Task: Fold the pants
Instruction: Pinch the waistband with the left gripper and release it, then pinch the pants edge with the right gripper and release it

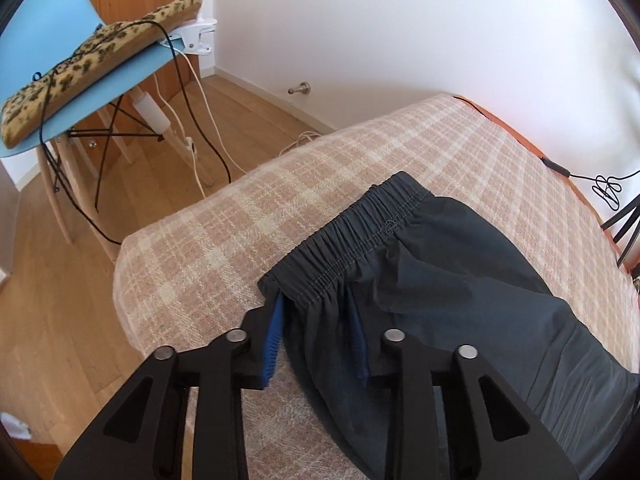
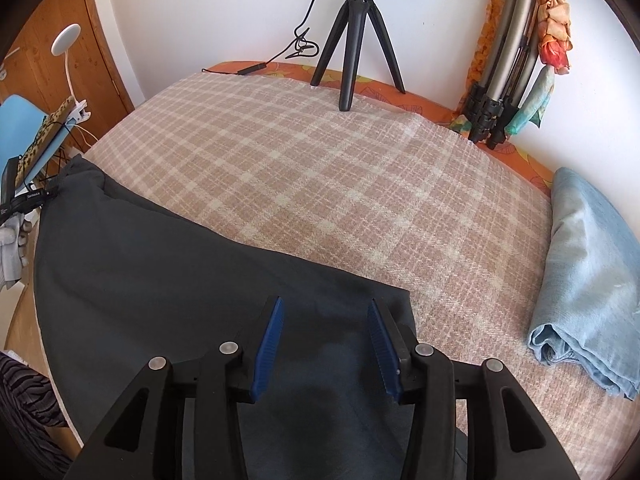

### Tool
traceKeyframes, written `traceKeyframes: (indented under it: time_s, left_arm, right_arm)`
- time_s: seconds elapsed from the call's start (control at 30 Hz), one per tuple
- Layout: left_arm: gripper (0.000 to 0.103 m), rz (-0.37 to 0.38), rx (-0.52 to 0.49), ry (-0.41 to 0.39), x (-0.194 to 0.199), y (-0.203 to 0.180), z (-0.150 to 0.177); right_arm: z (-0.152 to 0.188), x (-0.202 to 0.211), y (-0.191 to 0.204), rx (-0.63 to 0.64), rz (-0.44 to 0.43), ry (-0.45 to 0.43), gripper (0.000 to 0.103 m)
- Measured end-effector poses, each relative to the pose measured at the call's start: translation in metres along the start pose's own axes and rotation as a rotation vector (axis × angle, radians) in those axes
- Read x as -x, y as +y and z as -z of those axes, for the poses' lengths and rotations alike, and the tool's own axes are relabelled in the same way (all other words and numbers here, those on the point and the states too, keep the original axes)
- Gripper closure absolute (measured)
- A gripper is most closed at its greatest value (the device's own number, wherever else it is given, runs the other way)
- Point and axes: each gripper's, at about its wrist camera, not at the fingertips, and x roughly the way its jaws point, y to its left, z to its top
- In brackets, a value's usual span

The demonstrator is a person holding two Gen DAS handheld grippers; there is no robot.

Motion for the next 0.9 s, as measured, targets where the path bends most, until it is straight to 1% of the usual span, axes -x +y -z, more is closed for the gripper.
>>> traceKeyframes:
  time_s: [0.03, 0.07, 0.13, 0.2, 0.27, 0.33, 0.37, 0.43, 0.5, 0.53, 0.57, 0.6, 0.63, 0.67, 0.7, 0.73, 0.8, 0.83, 0.9]
  left_arm:
    - [0.061, -0.01, 0.005, -0.001, 0.002, 0.002, -0.001]
    - [0.059, -0.012, 0.009, -0.01, 0.006, 0.005, -0.002]
    - [0.051, -0.026, -0.011, -0.025, 0.014, 0.007, -0.003]
    - [0.046, -0.044, -0.045, -0.035, 0.02, 0.009, -0.004]
    - [0.046, -0.074, -0.068, -0.063, 0.03, 0.009, -0.004]
    - [0.046, -0.119, -0.091, -0.116, 0.043, 0.007, -0.005]
    - [0.046, -0.135, -0.094, -0.144, 0.049, 0.005, -0.005]
    - [0.046, -0.109, -0.084, -0.169, 0.059, 0.004, -0.005]
    - [0.046, -0.071, -0.094, -0.176, 0.065, -0.003, -0.002]
    - [0.046, -0.04, -0.106, -0.184, 0.067, -0.009, 0.0]
    - [0.046, -0.004, -0.128, -0.183, 0.066, -0.016, 0.002]
    - [0.046, 0.01, -0.157, -0.162, 0.062, -0.023, 0.003]
    - [0.046, 0.013, -0.188, -0.14, 0.055, -0.031, 0.005]
    - [0.046, 0.016, -0.22, -0.12, 0.048, -0.038, 0.007]
    - [0.046, 0.006, -0.246, -0.092, 0.038, -0.044, 0.009]
    - [0.046, -0.009, -0.263, -0.064, 0.029, -0.048, 0.012]
    - [0.046, -0.057, -0.249, -0.019, 0.011, -0.046, 0.015]
    - [0.045, -0.07, -0.232, -0.004, 0.004, -0.042, 0.017]
    - [0.042, -0.073, -0.203, -0.02, 0.002, -0.035, 0.02]
  right_arm:
    - [0.0, -0.004, -0.005, -0.011, 0.019, 0.015, 0.053]
    - [0.0, -0.006, -0.012, -0.03, 0.022, 0.018, 0.053]
    - [-0.001, 0.005, -0.028, -0.089, -0.034, -0.03, 0.053]
    - [-0.002, 0.019, -0.045, -0.158, -0.072, -0.085, 0.052]
    - [-0.003, 0.026, -0.062, -0.209, -0.084, -0.11, 0.048]
    - [-0.006, 0.021, -0.075, -0.239, -0.1, -0.092, 0.045]
    - [-0.007, 0.017, -0.08, -0.253, -0.129, -0.075, 0.041]
    - [-0.007, 0.003, -0.086, -0.279, -0.181, -0.039, 0.041]
    - [-0.006, -0.01, -0.085, -0.293, -0.202, -0.008, 0.041]
    - [-0.006, -0.016, -0.083, -0.295, -0.208, 0.005, 0.046]
    - [-0.005, -0.02, -0.078, -0.29, -0.225, 0.01, 0.061]
    - [-0.004, -0.021, -0.072, -0.279, -0.248, 0.014, 0.069]
    - [-0.004, -0.02, -0.065, -0.26, -0.252, 0.009, 0.08]
    - [-0.004, -0.016, -0.056, -0.225, -0.247, -0.005, 0.089]
    - [-0.005, -0.009, -0.047, -0.18, -0.226, -0.027, 0.095]
    - [-0.006, -0.002, -0.041, -0.144, -0.185, -0.052, 0.101]
    - [-0.009, 0.011, -0.043, -0.134, -0.113, -0.111, 0.103]
    - [-0.012, 0.011, -0.047, -0.149, -0.07, -0.113, 0.103]
    - [-0.015, 0.005, -0.057, -0.161, -0.029, -0.081, 0.103]
